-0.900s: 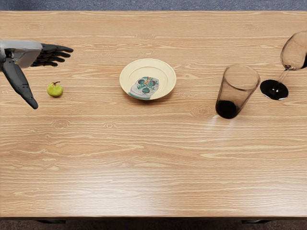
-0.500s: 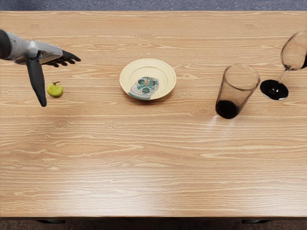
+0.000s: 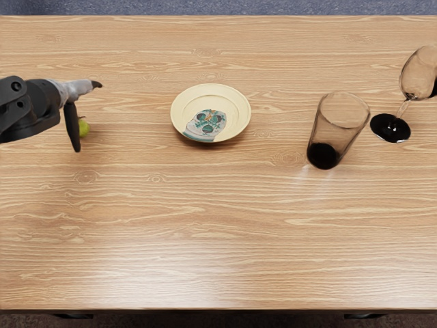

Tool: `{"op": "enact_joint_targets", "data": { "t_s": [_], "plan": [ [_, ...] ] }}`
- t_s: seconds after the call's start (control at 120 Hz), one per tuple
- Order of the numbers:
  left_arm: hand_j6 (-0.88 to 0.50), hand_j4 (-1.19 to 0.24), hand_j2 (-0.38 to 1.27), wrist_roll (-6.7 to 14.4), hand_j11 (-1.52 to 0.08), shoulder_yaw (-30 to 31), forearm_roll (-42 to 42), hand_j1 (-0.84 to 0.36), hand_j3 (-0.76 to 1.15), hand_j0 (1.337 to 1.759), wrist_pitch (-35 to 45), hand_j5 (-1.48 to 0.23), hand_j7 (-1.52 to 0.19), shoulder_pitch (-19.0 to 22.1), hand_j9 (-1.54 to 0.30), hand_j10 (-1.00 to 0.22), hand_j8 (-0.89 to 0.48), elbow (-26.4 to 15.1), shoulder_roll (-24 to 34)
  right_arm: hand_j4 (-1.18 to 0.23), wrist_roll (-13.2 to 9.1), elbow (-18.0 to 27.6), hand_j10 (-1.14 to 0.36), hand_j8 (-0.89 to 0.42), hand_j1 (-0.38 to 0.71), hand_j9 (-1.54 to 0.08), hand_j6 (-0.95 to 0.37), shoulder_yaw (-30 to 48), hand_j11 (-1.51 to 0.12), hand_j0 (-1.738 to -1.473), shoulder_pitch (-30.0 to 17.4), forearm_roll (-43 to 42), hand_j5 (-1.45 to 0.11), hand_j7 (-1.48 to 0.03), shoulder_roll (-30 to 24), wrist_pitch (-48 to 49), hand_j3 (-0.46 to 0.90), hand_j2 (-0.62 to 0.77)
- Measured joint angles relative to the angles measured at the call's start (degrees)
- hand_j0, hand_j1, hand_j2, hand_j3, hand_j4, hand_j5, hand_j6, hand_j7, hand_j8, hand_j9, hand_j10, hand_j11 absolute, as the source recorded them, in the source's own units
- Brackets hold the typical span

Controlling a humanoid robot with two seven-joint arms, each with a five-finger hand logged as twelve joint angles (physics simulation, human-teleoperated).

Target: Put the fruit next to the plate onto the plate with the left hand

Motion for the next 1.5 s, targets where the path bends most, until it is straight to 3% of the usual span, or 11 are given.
{"op": "enact_joint_targets", "data": {
  "t_s": [0.233,0.392,0.617,0.883,1.117,1.5],
  "plan": [
    [-0.09,-0.09,0.02,0.0,-0.11,5.5,0.8,0.25,0.0,1.658,3.6,-0.11,-0.11,-0.1,-0.11,-0.09,-0.09,7.1,-4.1,0.0,0.0,0.0,0.0,0.0,-0.35,0.0,0.0,0.0,0.0,-1.658,0.0,0.0,0.0,0.0,0.0,0.0,0.0,0.0],
    [-0.14,-0.14,0.03,0.0,-0.18,6.8,1.5,0.19,0.0,1.658,4.0,-0.18,-0.18,0.1,-0.18,-0.14,-0.14,9.5,-5.2,0.0,0.0,0.0,0.0,0.0,-0.35,0.0,0.0,0.0,0.0,-1.658,0.1,0.0,0.0,0.0,0.0,0.0,0.0,0.0],
    [-0.2,-0.2,0.04,0.0,-0.26,9.1,2.0,0.11,0.0,1.658,4.6,-0.26,-0.26,-0.1,-0.26,-0.2,-0.2,18.3,-10.4,0.0,0.0,0.0,0.0,0.0,-0.35,0.0,0.0,0.0,0.0,-1.658,0.1,0.0,0.0,0.0,0.0,0.0,0.0,0.0],
    [-0.23,-0.23,0.05,0.0,-0.29,9.8,2.0,0.08,0.0,1.658,7.6,-0.29,-0.29,-0.2,-0.29,-0.23,-0.23,25.5,-15.7,0.0,0.0,0.0,0.0,0.0,-0.35,0.0,0.0,0.0,0.0,-1.658,0.0,0.0,0.0,0.0,0.0,0.0,0.0,0.0],
    [-0.26,-0.26,0.05,0.0,-0.34,11.1,1.9,0.04,0.0,1.658,8.1,-0.34,-0.34,-0.1,-0.34,-0.26,-0.26,27.2,-17.5,0.0,0.0,0.0,0.0,0.0,-0.35,0.0,0.0,0.0,0.0,-1.658,0.0,0.0,0.0,0.0,0.0,0.0,0.0,0.0],
    [-0.34,-0.33,0.07,0.0,-0.43,11.5,1.2,-0.05,0.0,1.658,7.7,-0.43,-0.43,0.1,-0.43,-0.33,-0.34,26.5,-18.6,0.0,0.0,0.0,0.0,0.0,-0.35,0.0,0.0,0.0,0.0,-1.658,0.0,0.0,0.0,0.0,0.0,0.0,0.0,0.0]
  ]
}}
